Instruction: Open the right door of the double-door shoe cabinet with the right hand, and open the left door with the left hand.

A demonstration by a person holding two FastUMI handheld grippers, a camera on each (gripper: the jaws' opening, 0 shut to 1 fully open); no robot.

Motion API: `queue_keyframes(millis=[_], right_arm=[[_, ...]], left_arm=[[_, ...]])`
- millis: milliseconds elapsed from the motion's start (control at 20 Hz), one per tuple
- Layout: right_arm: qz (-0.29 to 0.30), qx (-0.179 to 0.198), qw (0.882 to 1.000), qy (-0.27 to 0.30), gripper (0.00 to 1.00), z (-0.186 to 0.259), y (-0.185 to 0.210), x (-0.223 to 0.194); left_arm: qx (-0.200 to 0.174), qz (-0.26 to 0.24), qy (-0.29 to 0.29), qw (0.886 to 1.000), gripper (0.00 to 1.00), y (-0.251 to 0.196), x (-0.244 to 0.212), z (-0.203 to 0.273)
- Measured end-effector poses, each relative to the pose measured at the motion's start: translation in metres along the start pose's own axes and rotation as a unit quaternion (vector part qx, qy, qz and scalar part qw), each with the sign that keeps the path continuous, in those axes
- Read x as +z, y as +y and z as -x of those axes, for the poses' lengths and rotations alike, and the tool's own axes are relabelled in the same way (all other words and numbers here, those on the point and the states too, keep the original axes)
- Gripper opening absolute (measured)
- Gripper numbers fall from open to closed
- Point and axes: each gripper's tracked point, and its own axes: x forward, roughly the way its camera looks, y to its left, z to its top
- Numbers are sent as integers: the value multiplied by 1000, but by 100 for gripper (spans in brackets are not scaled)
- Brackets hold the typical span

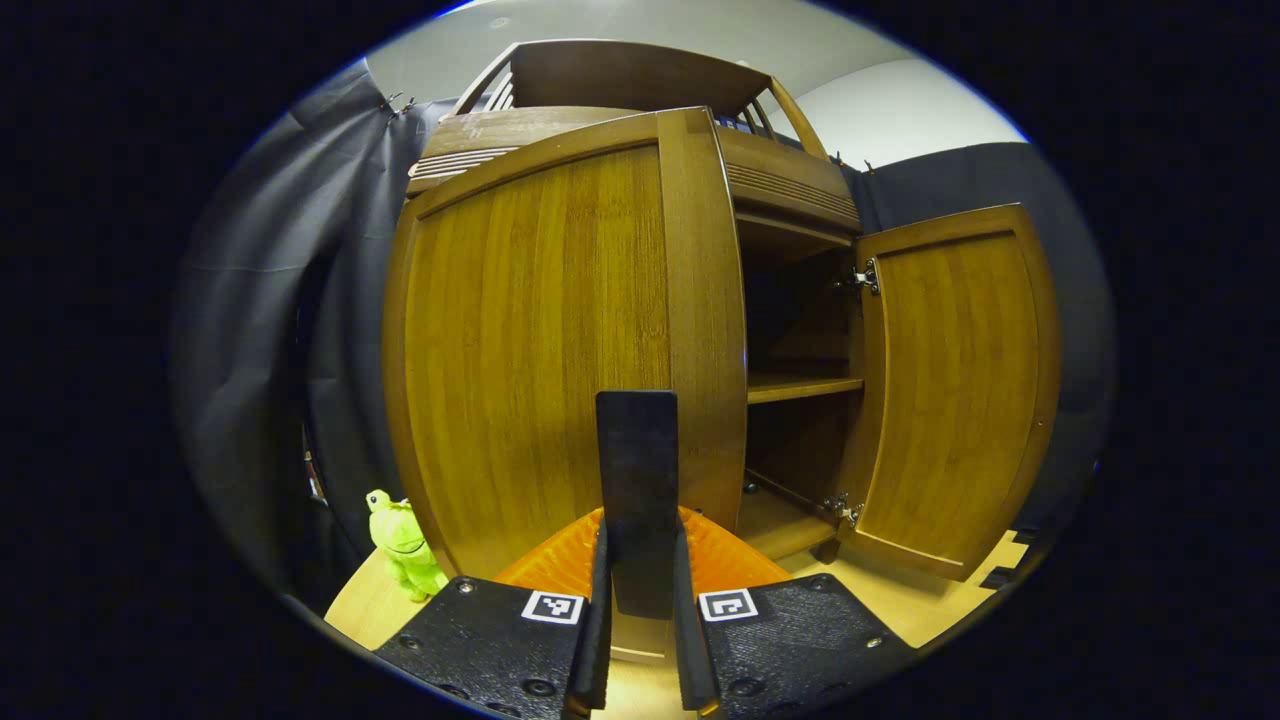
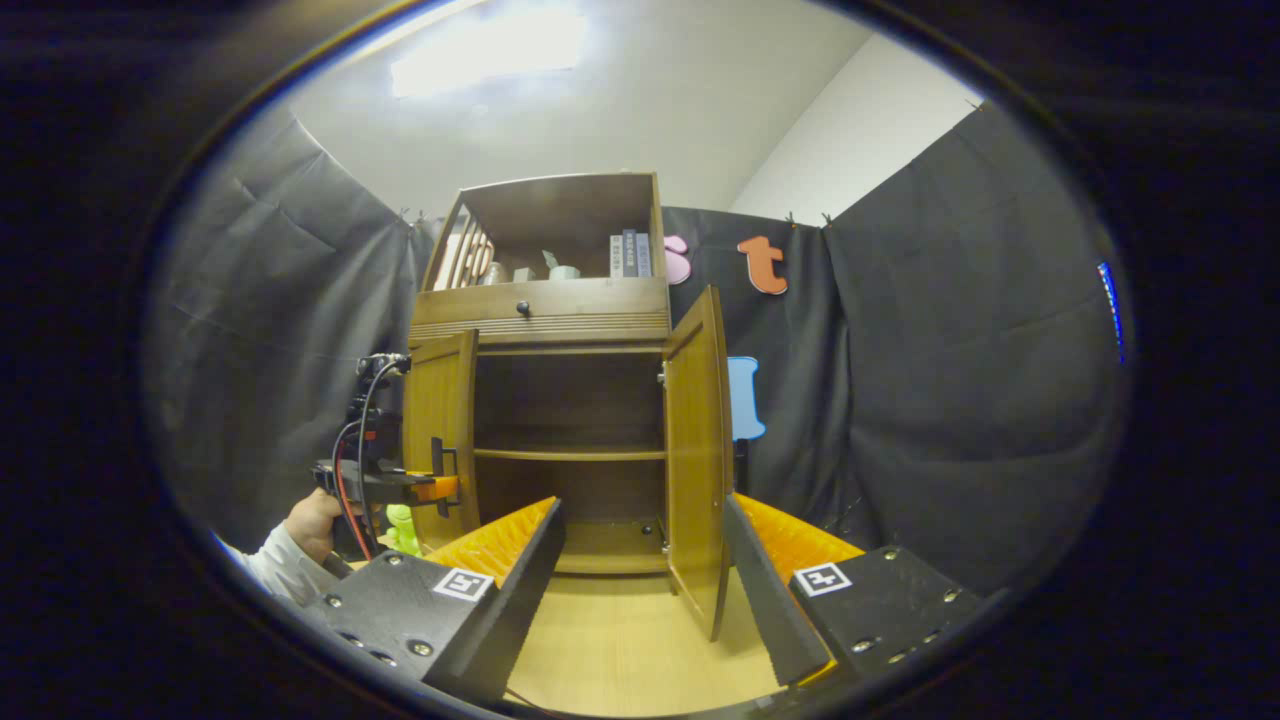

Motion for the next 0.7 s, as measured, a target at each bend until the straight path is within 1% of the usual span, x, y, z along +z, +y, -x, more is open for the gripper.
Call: queue_keyframes(millis=[50,100,200,350,400,450,500,550,600,700], right_arm=[[3,-6,1000,1,94,5,-3,-1],[5,-7,1000,1,94,12,-1,-3],[-11,-3,1000,-4,94,21,-1,-1],[-15,-18,1000,-8,92,27,-18,0],[-15,-22,1000,-9,94,31,-22,0],[-16,-26,999,-11,94,32,-24,1],[-19,-30,999,-12,100,31,-26,3],[-21,-30,999,-12,100,31,-26,3],[-21,-29,999,-10,96,31,-26,0],[-22,-30,999,-6,96,29,-26,-4]], left_arm=[[-1,-5,1,1000,28,3,0,6],[-1,-4,1,1000,28,6,-1,14],[1,-7,4,1000,28,13,-2,28],[13,-14,3,1000,28,27,0,47],[15,-19,2,1000,28,30,0,51],[16,-22,1,1000,28,32,0,55],[16,-26,4,1000,28,35,-1,59],[16,-31,4,999,28,38,-1,62],[19,-33,7,999,29,42,-1,66],[27,-31,10,999,28,51,-1,75]])
